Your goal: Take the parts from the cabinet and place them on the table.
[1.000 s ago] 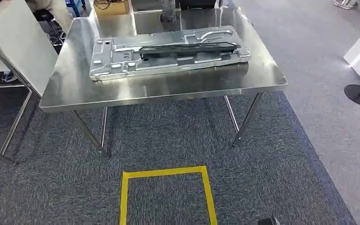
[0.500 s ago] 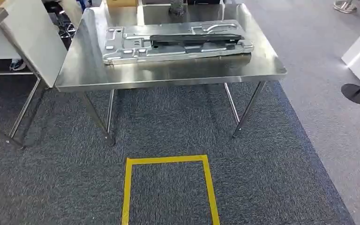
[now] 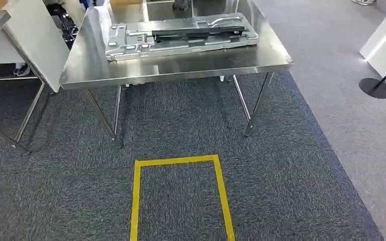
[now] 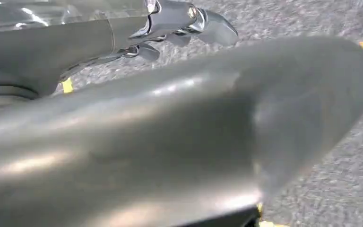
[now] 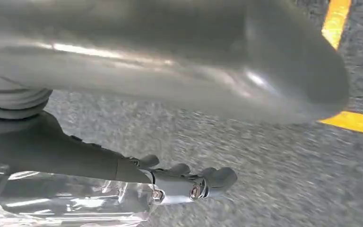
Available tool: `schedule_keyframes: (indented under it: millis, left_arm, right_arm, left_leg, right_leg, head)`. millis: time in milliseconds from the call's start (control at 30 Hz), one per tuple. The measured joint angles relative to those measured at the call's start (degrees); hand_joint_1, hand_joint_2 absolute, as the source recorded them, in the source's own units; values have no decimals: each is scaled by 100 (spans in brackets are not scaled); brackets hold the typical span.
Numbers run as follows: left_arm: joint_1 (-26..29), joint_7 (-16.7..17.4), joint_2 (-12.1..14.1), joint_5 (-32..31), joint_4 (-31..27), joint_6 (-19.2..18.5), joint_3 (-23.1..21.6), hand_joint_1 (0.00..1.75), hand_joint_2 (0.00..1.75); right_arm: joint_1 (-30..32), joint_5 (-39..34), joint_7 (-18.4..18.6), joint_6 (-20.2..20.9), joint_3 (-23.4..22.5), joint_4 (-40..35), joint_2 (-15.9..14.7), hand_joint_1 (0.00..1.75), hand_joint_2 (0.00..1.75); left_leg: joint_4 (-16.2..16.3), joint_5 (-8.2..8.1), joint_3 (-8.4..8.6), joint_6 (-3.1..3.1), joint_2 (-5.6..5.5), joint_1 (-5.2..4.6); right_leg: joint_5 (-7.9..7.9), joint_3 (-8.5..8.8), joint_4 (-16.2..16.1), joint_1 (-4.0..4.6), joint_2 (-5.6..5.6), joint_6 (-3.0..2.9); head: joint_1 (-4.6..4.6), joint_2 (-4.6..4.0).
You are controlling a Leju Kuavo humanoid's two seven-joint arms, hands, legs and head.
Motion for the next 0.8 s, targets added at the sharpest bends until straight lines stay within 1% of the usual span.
schedule_keyframes:
  millis: [33, 67, 100, 133, 167, 200, 233, 267, 300, 333, 367, 400, 433, 467, 500, 533, 567, 600, 633, 667, 700, 733, 767, 800]
  left_arm:
    - [-1, 13, -2, 2, 0, 4, 0, 0, 0]
    - [1, 20, -2, 2, 0, 9, 0, 0, 0]
    - [2, 26, -2, 2, 0, 13, 0, 0, 0]
    - [1, 35, 0, 0, 0, 15, 0, 0, 0]
    - [-3, 72, 4, -2, 0, 22, 0, 0, 0]
    - [-6, 101, 9, -9, 0, 20, 0, 0, 0]
    - [-19, 114, 13, -26, 0, 20, -2, 0, 0]
    - [-25, 142, 20, -39, 0, 13, -4, 0, 0]
    - [-26, 168, 22, -44, 0, 11, -4, 0, 175]
    - [-27, 192, 24, -52, 0, 11, -4, 0, 175]
    - [-21, 194, 26, -66, 0, 4, -7, 0, 175]
    - [-20, 203, 26, -79, 0, 4, -9, 0, 175]
    - [-29, 203, 26, -89, 0, 2, -13, 0, 175]
    - [-36, 205, 26, -101, 0, 2, -20, 0, 175]
    - [-40, 208, 26, -105, 0, 2, -24, 0, 175]
    - [-36, 212, 28, -103, 0, 2, -28, 0, 175]
    - [-30, 221, 28, -94, 0, 2, -31, 0, 175]
    - [-26, 229, 31, -79, 0, 2, -31, 0, 175]
    - [-26, 238, 31, -68, 0, 2, -31, 0, 175]
    - [-26, 253, 28, -61, 0, 2, -31, 0, 175]
    - [-29, 256, 26, -48, 0, 0, -31, 0, 175]
    - [-39, 262, 28, -41, 0, -9, -31, 0, 175]
    - [-52, 262, 59, -24, 0, -13, -31, 0, 175]
    - [-62, 267, 57, -9, 0, -15, -31, 0, 175]
  right_arm:
    - [1, -55, 26, 96, -24, 7, 0, 0, 0]
    - [0, -101, 81, 214, -48, 15, 0, 0, 0]
    - [-1, -164, 204, 403, -79, 24, 0, 0, 0]
    - [1, -223, 335, 615, -118, 31, 0, 0, 0]
    - [0, -277, 530, 849, -159, 42, 0, 0, 0]
    - [-7, -312, 772, 1058, -188, 55, 0, 0, 0]
    - [-23, -350, 1068, 1277, -223, 55, 0, 0, 0]
    - [-25, -395, 1328, 1476, -266, 59, 0, 0, 0]
    - [-27, -437, 1461, 1614, -303, 61, 0, 0, 0]
    - [-30, -483, 1553, 1704, -347, 59, 0, 0, 0]
    - [-35, -525, 1640, 1779, -394, 61, 0, 0, 0]
    - [-33, -560, 1729, 1847, -439, 61, -7, 0, 175]
    - [-31, -592, 1816, 1925, -487, 61, -7, 0, 175]
    - [-31, -603, 1867, 1980, -525, 61, -7, 0, 175]
    - [-29, -618, 1895, 1993, -560, 61, -7, 0, 175]
    - [-29, -623, 1915, 1995, -586, 61, -9, 0, 175]
    - [-26, -638, 1941, 1993, -614, 61, -9, 0, 175]
    - [-21, -642, 1947, 1991, -649, 61, -9, 0, 175]
    - [-18, -651, 1956, 1986, -673, 61, -9, 0, 175]
    - [-18, -653, 1969, 1980, -695, 61, -9, 0, 175]
    - [-23, -653, 1991, 1969, -710, 61, -13, 0, 175]
    - [-28, -651, 2019, 1956, -719, 61, -15, 0, 175]
    - [-38, -638, 2059, 1949, -721, 63, 2, 0, 175]
    - [-39, -634, 2074, 1921, -730, 63, 2, 0, 175]
  left_leg:
    - [468, -231, -126, -21, 0, 11]
    - [795, -294, -187, -32, 0, 15]
    - [876, -202, -132, -34, 0, 15]
    - [690, -36, 52, -32, 0, 15]
    - [247, 146, 381, -24, 1, 15]
    - [-365, 273, 787, -3, 0, 15]
    - [-891, 179, 1096, 33, -1, 13]
    - [-990, 159, 1157, 59, -4, -17]
    - [-974, 163, 1105, 77, -3, -23]
    - [-983, 143, 1084, 109, -1, -28]
    - [-993, 159, 1066, 139, 0, -30]
    - [-1056, 215, 1066, 197, 9, 21]
    - [-1066, 249, 1051, 229, 15, 25]
    - [-1064, 273, 1012, 266, 17, 24]
    - [-1062, 292, 976, 281, 19, 15]
    - [-1058, 310, 941, 284, 20, 10]
    - [-1046, 327, 908, 280, 21, 8]
    - [-1035, 336, 886, 277, 19, 8]
    - [-1025, 341, 878, 271, 14, 8]
    - [-1010, 342, 878, 264, 12, 9]
    - [-990, 336, 878, 252, 12, 13]
    - [-949, 320, 868, 234, 13, -15]
    - [-874, 272, 828, 220, 4, -71]
    - [-882, 291, 816, 215, 1, -89]
  right_leg:
    - [52, -75, 8, 16, 0, -4]
    - [90, -148, 30, 24, 0, -1]
    - [119, -220, 60, 26, 1, 8]
    - [139, -275, 94, 25, 3, 23]
    - [148, -324, 136, 19, 4, 37]
    - [152, -365, 190, 18, 5, 46]
    - [151, -406, 247, 17, 1, 60]
    - [158, -456, 288, 41, 3, 100]
    - [170, -463, 295, 47, -1, 130]
    - [187, -477, 302, 45, 0, 157]
    - [210, -485, 290, 43, 0, 193]
    - [199, -500, 310, 58, 4, 229]
    - [83, -549, 433, 31, 35, 264]
    - [-169, -704, 764, 19, 41, 288]
    - [-429, -905, 1211, -1, 42, 314]
    - [-646, -1117, 1689, -12, 42, 336]
    - [-766, -1277, 2069, -20, 42, 353]
    - [-723, -1298, 2151, -34, 42, 362]
    - [-558, -1174, 1940, -47, 41, 362]
    - [-304, -926, 1483, -53, 41, 352]
    - [-57, -644, 938, -59, 40, 343]
    - [93, -387, 438, -103, 41, 430]
    - [-30, -360, 304, -105, 79, 469]
    - [5, -387, 333, -102, 88, 288]
  head:
    - [-2, 2]
    - [2, 0]
    - [-4, 0]
    - [-2, 0]
    - [0, 0]
    - [-4, 0]
    - [-2, 0]
    - [2, 2]
    - [5, 0]
    - [-7, 0]
    - [7, 0]
    - [-7, 0]
    - [13, 0]
    - [39, 0]
    - [39, 0]
    - [35, 0]
    - [39, 0]
    - [39, 2]
    - [42, 0]
    - [39, 0]
    - [42, 0]
    - [42, 0]
    - [66, 0]
    - [13, 0]
